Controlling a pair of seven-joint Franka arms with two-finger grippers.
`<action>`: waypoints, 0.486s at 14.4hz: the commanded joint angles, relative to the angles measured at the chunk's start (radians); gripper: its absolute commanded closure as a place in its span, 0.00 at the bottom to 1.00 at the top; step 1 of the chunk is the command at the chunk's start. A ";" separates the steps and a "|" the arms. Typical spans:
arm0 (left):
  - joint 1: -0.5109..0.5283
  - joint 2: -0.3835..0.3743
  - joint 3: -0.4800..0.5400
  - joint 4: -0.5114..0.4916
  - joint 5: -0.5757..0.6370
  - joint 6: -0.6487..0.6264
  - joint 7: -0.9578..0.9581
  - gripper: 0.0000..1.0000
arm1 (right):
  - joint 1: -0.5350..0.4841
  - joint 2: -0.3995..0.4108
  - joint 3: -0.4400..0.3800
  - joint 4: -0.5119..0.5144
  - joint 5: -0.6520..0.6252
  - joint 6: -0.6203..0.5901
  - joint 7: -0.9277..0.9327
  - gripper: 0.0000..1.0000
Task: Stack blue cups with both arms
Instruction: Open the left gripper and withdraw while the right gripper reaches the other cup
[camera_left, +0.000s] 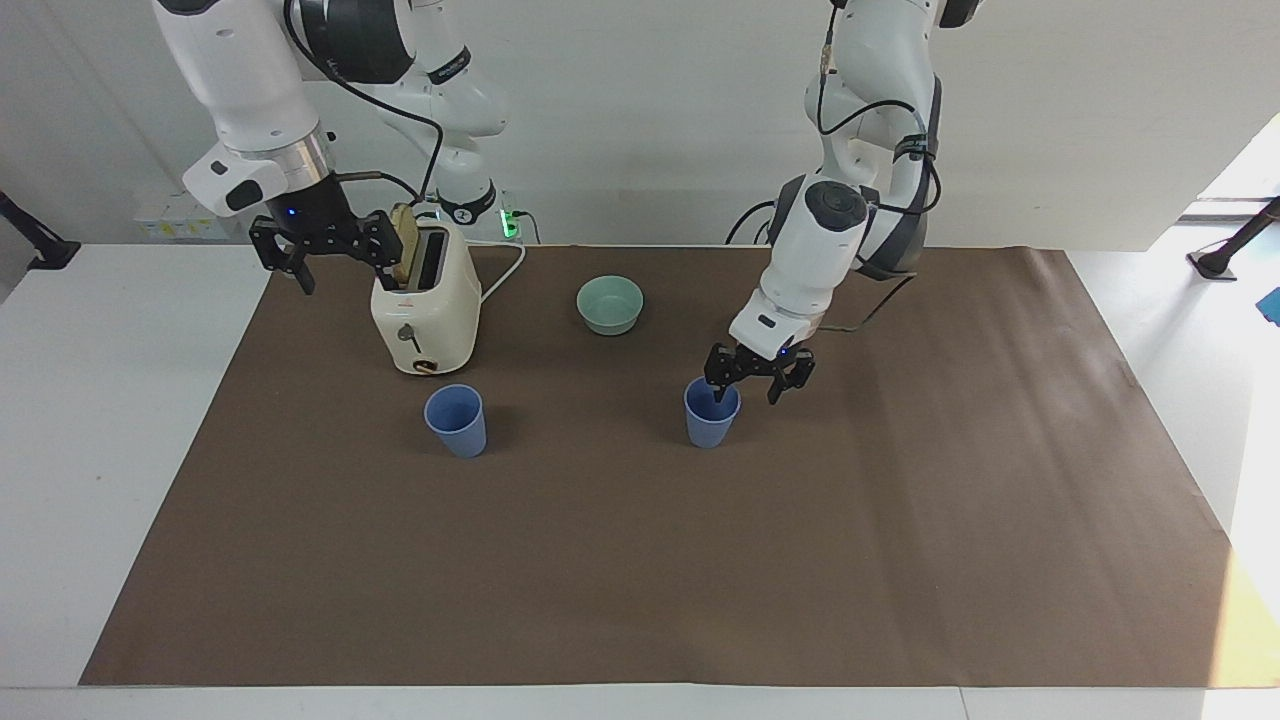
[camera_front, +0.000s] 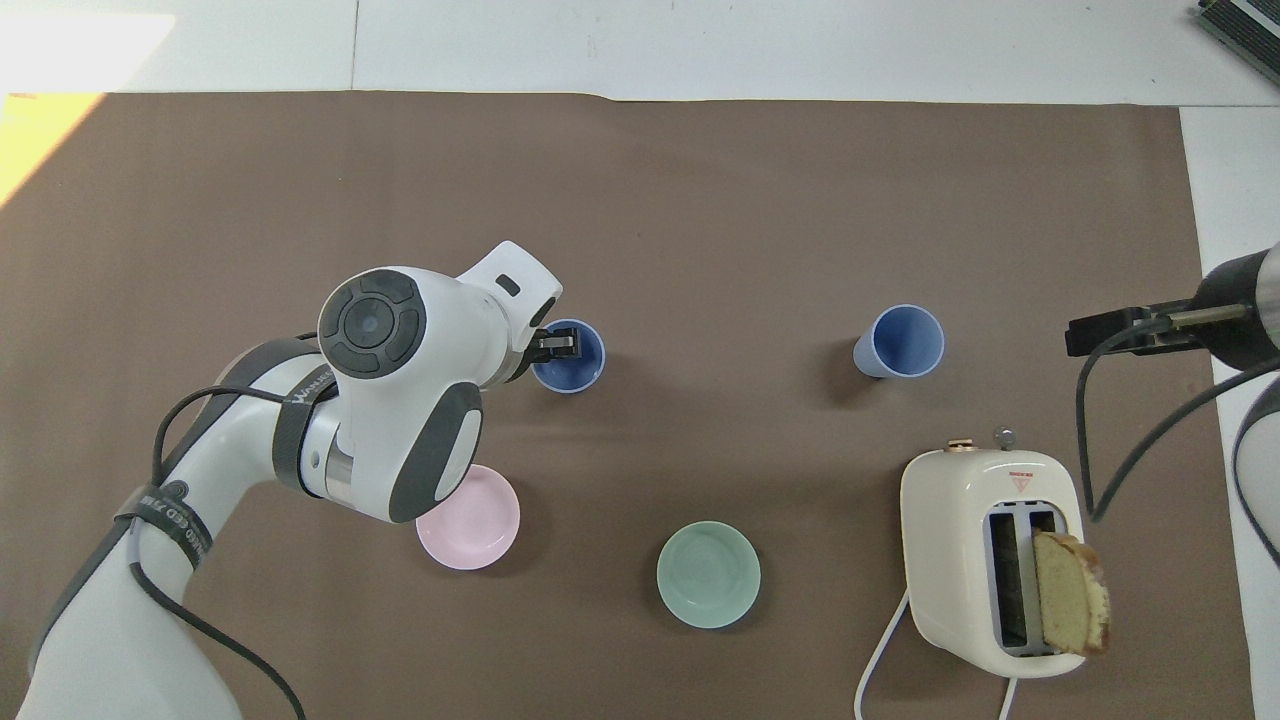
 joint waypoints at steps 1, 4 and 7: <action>0.063 -0.105 0.005 0.004 0.018 -0.129 0.081 0.00 | 0.002 0.018 0.002 -0.110 0.025 0.139 -0.011 0.00; 0.169 -0.179 0.005 0.035 0.084 -0.253 0.229 0.00 | 0.004 0.119 0.003 -0.114 0.023 0.217 -0.011 0.00; 0.279 -0.185 0.004 0.120 0.100 -0.365 0.372 0.00 | 0.027 0.211 0.003 -0.114 0.023 0.321 -0.008 0.00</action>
